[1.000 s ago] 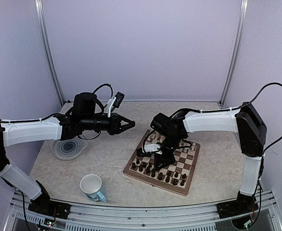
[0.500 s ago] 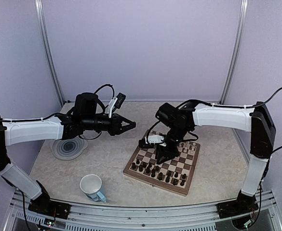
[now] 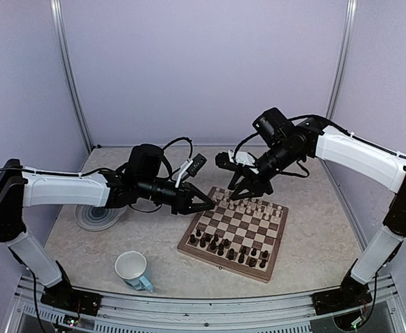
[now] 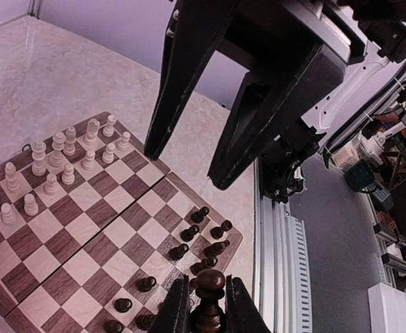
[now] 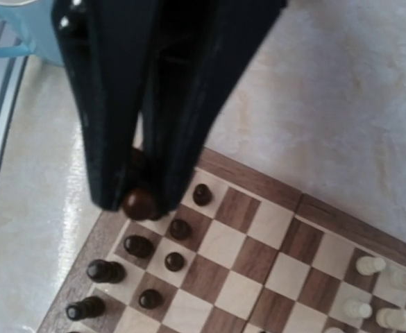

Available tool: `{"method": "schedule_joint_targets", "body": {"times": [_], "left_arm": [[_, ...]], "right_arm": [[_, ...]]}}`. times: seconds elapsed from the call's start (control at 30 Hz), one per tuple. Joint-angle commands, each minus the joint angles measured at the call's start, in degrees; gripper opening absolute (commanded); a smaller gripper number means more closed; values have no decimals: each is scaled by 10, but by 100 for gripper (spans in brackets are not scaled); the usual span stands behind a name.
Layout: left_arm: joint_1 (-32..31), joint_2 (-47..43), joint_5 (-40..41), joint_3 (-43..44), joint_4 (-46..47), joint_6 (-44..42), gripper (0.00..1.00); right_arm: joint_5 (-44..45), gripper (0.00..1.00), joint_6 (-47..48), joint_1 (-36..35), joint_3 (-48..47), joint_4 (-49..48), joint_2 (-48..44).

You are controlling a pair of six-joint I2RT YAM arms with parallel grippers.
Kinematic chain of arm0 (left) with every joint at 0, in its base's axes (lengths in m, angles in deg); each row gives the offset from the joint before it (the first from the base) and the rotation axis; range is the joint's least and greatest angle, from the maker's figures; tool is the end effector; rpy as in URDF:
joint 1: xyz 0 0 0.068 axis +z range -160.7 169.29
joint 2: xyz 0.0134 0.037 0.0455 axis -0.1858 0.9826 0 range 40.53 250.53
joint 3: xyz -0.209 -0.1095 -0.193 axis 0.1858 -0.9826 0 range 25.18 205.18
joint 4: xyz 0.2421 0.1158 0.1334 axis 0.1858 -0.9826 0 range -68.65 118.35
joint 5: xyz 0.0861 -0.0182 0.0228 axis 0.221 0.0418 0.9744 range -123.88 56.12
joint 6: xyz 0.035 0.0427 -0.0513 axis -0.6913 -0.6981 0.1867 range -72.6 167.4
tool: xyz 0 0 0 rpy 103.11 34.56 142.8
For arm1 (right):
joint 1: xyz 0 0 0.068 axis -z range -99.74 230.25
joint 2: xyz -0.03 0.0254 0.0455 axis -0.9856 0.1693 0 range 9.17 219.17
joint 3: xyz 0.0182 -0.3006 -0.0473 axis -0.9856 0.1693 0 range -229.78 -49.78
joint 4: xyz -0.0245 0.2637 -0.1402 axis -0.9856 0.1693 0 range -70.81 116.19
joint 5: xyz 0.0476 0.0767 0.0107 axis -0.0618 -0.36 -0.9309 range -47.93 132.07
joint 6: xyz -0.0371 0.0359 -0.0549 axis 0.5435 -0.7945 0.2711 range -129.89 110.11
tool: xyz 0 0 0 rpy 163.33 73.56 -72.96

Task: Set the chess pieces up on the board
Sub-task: Pass from the left arm to the right

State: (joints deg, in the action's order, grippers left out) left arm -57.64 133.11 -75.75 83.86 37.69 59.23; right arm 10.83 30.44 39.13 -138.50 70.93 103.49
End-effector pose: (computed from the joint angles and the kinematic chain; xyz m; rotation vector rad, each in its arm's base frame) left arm 0.2518 -0.3315 0.2503 1.1220 1.8409 -1.3581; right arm 0.2808 0.2889 0.3335 -1.7807 1.7552 0.7019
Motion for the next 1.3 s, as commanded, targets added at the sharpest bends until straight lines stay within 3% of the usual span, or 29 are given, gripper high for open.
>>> {"method": "schedule_joint_targets", "body": {"times": [0.0,0.27,0.63,0.8,1.1,1.27], "left_arm": [[-2,13,-60,21,46,21,16],[-13,55,-167,36,65,49,18],[-11,59,-206,27,99,71,18],[-6,58,-216,17,139,100,19],[19,66,-233,-30,358,275,18],[25,79,-232,-34,401,312,18]], "right_arm": [[-39,35,35,-8,17,1,-13],[-26,37,74,-62,16,4,-28],[-34,37,100,-98,-1,33,-21],[-37,33,96,-103,8,22,-29],[-21,23,75,-115,18,-24,-42],[-20,20,69,-120,21,-36,-35]]}}
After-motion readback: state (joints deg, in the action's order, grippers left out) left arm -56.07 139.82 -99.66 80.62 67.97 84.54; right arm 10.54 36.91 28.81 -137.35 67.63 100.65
